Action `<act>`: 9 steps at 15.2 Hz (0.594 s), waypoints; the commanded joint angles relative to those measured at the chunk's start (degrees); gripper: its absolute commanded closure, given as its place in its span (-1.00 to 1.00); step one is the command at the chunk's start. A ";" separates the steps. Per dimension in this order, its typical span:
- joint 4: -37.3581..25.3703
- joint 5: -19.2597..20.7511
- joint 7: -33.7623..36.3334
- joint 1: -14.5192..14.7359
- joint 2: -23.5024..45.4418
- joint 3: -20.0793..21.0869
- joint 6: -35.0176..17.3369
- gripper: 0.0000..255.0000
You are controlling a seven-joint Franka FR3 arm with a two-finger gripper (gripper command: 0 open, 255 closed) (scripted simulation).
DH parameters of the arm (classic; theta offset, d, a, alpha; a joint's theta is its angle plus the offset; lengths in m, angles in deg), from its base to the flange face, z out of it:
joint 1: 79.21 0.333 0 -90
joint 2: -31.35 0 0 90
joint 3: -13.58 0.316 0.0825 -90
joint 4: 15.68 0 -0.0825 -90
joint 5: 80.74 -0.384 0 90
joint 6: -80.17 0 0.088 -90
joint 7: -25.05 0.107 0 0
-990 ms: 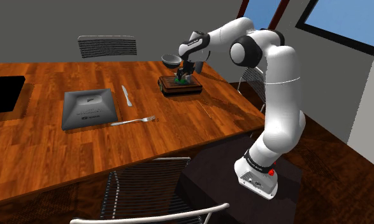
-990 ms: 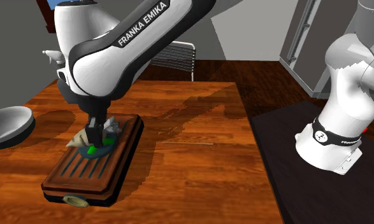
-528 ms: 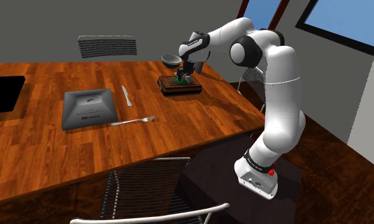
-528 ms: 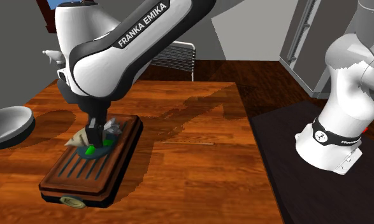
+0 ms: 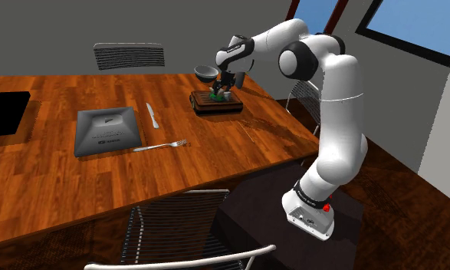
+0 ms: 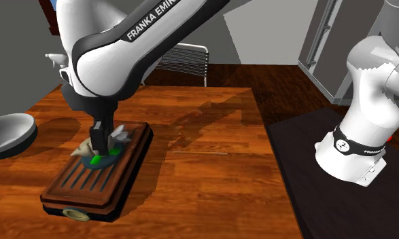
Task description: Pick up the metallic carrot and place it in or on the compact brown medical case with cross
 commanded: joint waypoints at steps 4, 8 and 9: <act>0.63 1.46 0.84 0.82 -3.72 -1.06 2.97 -1.00; 0.62 1.46 0.84 0.82 -3.72 -1.06 2.97 -1.00; 0.62 1.46 0.84 0.82 -3.72 -1.06 2.97 -1.00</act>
